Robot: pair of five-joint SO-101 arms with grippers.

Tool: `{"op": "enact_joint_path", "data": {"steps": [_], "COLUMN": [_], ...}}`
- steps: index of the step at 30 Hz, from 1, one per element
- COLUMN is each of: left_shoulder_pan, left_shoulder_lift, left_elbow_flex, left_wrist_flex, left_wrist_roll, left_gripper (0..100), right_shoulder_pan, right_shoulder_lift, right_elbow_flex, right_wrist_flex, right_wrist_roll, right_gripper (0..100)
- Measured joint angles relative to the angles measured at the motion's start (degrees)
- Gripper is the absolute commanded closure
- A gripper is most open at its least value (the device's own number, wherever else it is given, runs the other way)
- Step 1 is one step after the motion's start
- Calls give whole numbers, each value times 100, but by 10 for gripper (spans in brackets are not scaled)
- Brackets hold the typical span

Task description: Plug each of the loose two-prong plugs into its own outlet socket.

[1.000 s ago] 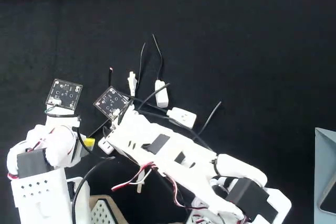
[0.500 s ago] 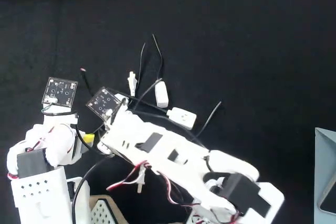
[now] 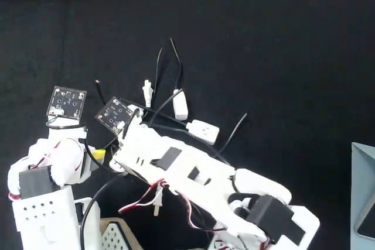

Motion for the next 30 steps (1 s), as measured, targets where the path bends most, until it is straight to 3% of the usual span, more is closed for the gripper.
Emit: {"op": "enact_joint_path", "data": {"steps": [15, 25, 30], "left_shoulder_pan": [0, 0, 343], "left_shoulder_lift": [0, 0, 0], "left_elbow_flex": [0, 0, 0], "left_wrist_flex": [0, -18, -18], "left_wrist_roll": [0, 0, 0], "left_gripper": [701, 696, 698], "right_shoulder_pan": [-18, 475, 1301], "right_shoulder_lift": [-985, -2716, -3464], "right_elbow_flex": [484, 985, 993], "right_wrist_flex": [149, 255, 1037], "right_wrist_roll": [9, -18, -44], "right_gripper": [987, 987, 987]}}
